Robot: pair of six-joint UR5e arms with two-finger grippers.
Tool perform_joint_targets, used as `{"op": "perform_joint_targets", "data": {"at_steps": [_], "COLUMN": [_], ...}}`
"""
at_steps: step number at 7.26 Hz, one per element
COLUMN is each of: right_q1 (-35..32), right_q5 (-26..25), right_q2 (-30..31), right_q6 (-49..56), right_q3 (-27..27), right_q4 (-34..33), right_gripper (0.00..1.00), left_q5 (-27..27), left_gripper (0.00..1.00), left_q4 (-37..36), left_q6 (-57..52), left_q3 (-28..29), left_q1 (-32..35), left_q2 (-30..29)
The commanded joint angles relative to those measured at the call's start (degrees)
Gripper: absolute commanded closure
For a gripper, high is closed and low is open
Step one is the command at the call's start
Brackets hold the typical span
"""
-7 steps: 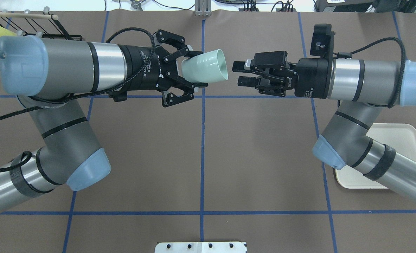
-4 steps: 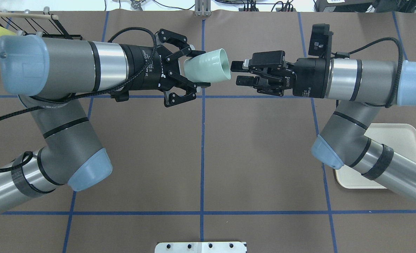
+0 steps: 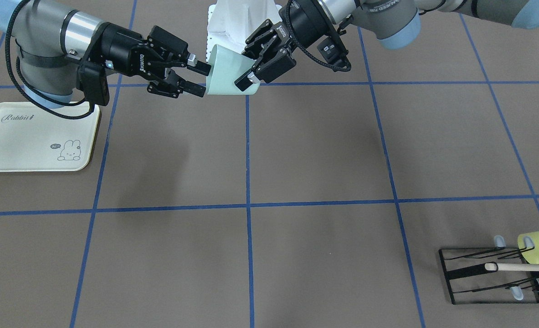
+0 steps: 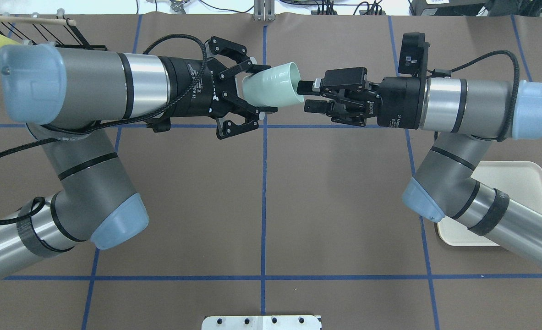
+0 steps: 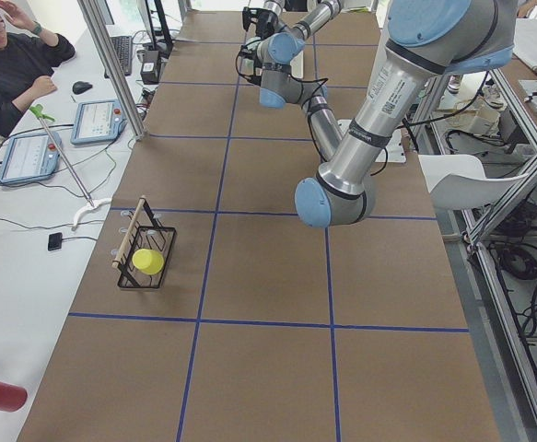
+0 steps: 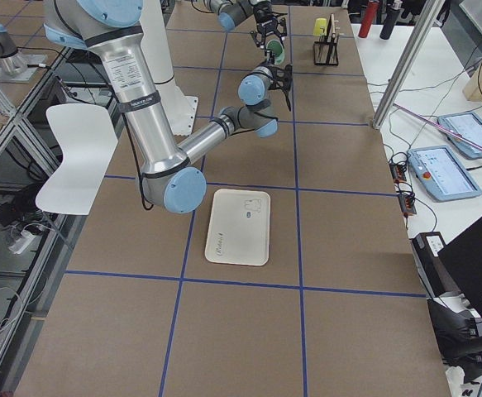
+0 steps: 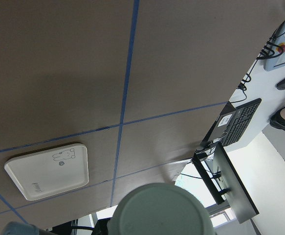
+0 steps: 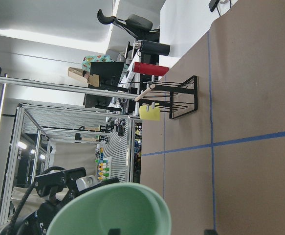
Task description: Left arm grabs green cup and hands to right arm on tray
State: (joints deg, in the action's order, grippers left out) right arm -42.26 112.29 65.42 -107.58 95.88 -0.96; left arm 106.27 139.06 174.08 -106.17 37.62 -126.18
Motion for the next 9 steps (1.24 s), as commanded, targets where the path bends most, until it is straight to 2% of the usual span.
{"op": "perform_joint_targets", "data": {"at_steps": [1, 7, 9], "right_q1": [0.1, 0.4, 0.4], "right_q5": [-0.3, -0.3, -0.2], "right_q2": [-0.5, -0.9, -0.9], "right_q6": [0.0, 0.0, 0.0], "right_q3": [-0.7, -0.7, -0.7], "right_q4": [0.0, 0.0, 0.0], "right_gripper": [0.38, 0.51, 0.53], "left_q5": [0.0, -0.1, -0.1], "left_gripper": [0.55, 0.55, 0.55], "left_q4": [0.0, 0.0, 0.0], "left_q6": [0.0, 0.0, 0.0], "left_q3": [0.0, 0.4, 0.4], "left_q1": [-0.4, -1.9, -1.9], "left_q2": [-0.1, -0.1, 0.0]}}
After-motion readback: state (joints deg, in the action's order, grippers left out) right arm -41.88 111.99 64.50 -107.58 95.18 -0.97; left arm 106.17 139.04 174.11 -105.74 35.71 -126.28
